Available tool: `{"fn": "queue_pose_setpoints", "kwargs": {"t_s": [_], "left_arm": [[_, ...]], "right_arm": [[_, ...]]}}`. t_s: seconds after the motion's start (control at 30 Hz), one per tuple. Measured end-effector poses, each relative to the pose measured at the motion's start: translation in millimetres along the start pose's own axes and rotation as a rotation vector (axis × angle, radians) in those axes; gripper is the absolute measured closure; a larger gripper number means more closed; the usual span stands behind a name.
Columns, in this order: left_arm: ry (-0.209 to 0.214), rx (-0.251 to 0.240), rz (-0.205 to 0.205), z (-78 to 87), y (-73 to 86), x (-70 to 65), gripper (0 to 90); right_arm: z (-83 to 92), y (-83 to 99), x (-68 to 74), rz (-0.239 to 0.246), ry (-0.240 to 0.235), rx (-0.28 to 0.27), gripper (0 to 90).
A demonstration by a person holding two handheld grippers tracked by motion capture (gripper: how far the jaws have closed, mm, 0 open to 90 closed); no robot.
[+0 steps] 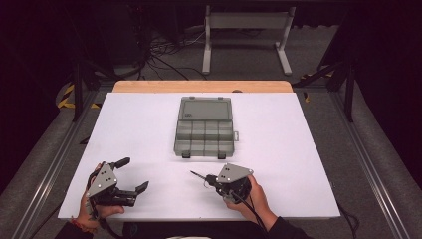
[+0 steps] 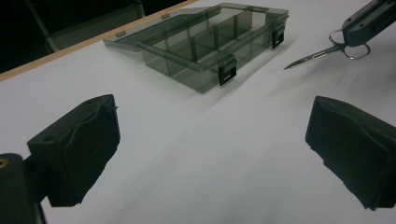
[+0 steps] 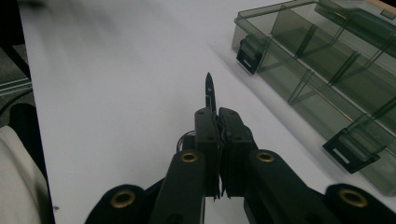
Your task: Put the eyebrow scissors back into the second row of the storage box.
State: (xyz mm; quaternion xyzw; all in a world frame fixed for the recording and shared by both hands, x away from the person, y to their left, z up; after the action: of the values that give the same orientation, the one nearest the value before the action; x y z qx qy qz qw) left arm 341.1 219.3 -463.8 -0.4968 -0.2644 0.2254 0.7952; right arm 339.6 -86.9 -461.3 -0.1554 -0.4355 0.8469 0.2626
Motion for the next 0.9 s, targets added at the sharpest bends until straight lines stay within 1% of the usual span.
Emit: {"fn": "queue_pose_setpoints", "kwargs": {"t_s": [0.07, 0.37, 0.6, 0.7, 0.77, 0.8, 0.9], "left_arm": [[0.001, -0.007, 0.003, -0.5, -0.3, -0.7, 3.7], [0.006, 0.001, 0.005, -0.8, 0.1, -0.8, 3.8], [0.004, -0.001, 0.012, -1.2, 0.8, 0.0, 3.9], [0.002, 0.006, 0.007, -1.4, 1.0, 0.2, 3.9], [0.001, 0.003, 0.007, -2.1, 1.0, 0.0, 4.2], [0.008, 0.005, 0.011, -2.2, 1.2, -0.2, 4.2], [0.005, 0.003, 0.013, -1.9, 1.2, 0.3, 4.2]], "right_arm": [[0.5, -0.9, -1.1, 0.007, 0.003, -0.003, 88.2], [3.2, -5.6, -6.1, -0.002, 0.011, -0.021, 88.2], [7.7, -12.4, -8.9, 0.006, 0.016, -0.043, 88.2], [9.1, -14.0, -9.9, 0.006, 0.018, -0.047, 88.2], [9.4, -14.6, -10.1, 0.006, 0.017, -0.048, 88.2], [10.0, -15.4, -9.7, 0.013, 0.018, -0.047, 88.2], [10.6, -15.8, -10.0, 0.016, 0.018, -0.048, 88.1]]}}
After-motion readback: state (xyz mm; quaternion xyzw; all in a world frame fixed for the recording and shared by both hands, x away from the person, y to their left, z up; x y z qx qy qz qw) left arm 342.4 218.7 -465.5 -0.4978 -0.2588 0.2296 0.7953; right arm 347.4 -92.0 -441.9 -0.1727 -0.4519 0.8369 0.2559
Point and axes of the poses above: each handheld gripper's, and its own axes: z roughly backward along the jaws, y roughly out of its underside, x roughly to its left, the point moved 5 cm from there along -z, roughly forward along the jaws, and after that the axes turned 5 degrees about -z, right-handed, at the moved point
